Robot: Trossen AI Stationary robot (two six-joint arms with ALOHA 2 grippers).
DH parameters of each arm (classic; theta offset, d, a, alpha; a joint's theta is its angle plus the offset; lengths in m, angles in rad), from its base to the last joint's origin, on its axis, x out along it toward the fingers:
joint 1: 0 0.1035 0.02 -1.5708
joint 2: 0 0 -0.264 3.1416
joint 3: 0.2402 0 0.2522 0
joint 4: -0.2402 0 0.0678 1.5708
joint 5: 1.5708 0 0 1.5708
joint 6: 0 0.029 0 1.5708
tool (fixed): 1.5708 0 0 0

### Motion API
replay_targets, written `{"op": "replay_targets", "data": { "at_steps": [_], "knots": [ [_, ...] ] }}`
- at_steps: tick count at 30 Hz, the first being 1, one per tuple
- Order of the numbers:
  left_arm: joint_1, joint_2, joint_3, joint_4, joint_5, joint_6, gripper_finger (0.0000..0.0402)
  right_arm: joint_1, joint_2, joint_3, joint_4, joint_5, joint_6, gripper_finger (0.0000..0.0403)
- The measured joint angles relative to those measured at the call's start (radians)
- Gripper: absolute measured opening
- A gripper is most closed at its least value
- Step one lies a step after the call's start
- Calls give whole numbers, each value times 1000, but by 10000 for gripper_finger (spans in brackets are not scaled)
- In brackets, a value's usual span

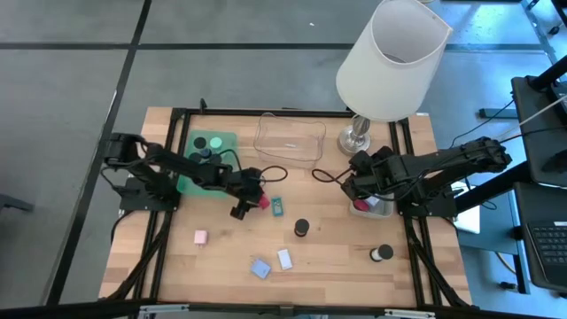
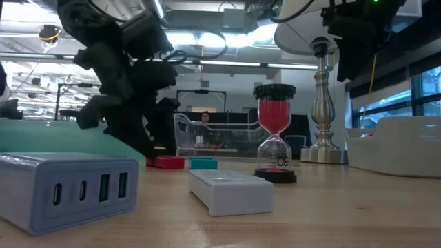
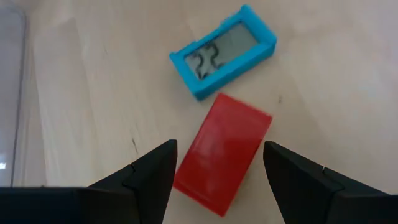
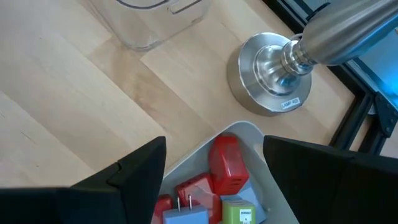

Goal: Pick & Place Office items
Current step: Put the red digital clock into the transparent bin

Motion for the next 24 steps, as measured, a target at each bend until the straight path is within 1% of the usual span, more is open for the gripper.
{"op": "replay_targets", "data": {
  "at_steps": [9,13,16,20,24],
  "knots": [
    [25,74,3,25,19,18,237,0,0,0,18,14,-21,274],
    [26,74,3,28,38,-7,232,0,0,0,18,14,-29,274],
    [26,63,2,25,49,-56,208,0,0,0,18,14,-43,274],
    [24,44,-1,11,56,-98,155,0,0,0,18,14,-46,274],
    [23,4,-2,20,56,-133,151,0,0,0,18,14,-62,274]
  ]
}}
